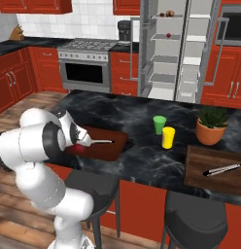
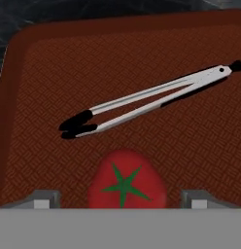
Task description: Gather the bell pepper and tomato from the fridge and place them on a tray on the dining counter. Then gather the chicken drumsticks from the fridge and place them on the other tray.
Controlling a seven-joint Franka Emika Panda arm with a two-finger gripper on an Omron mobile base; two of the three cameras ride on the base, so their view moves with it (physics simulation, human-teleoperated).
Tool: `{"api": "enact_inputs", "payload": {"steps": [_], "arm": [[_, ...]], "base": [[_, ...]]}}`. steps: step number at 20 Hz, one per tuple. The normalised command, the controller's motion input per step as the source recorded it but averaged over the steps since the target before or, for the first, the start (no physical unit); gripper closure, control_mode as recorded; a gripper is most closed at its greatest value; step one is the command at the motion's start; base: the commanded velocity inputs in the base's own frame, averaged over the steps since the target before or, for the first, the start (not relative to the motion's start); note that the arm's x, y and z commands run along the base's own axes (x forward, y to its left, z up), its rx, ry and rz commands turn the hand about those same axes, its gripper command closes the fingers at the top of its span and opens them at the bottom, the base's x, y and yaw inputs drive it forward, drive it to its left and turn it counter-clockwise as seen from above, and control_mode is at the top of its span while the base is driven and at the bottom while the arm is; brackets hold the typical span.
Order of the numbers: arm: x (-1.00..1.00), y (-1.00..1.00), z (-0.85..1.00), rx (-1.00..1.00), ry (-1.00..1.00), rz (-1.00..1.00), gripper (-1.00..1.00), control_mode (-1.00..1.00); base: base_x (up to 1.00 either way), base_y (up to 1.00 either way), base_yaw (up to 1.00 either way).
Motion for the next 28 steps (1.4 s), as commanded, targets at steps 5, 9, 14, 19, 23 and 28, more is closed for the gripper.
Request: {"api": "enact_inputs", "payload": {"steps": [5,9,14,19,23,28], "arm": [[-0.22,0.01,0.94,0.00,0.00,0.00,-1.00,-1.00],[-0.20,0.07,0.95,0.00,0.00,0.00,-1.00,-1.00],[-0.44,0.14,0.73,0.00,0.02,0.00,-1.00,-1.00],[-0.81,0.18,0.40,0.00,0.02,0.00,-1.00,-1.00],[-1.00,0.11,0.12,0.00,0.00,0.00,-1.00,-1.00],[-1.00,0.01,0.05,0.00,0.00,0.00,-1.00,-1.00]], "base": [[0.00,0.00,0.00],[0.00,0.00,0.00],[0.00,0.00,0.00],[0.00,0.00,0.00],[0.00,0.00,0.00],[0.00,0.00,0.00]]}}
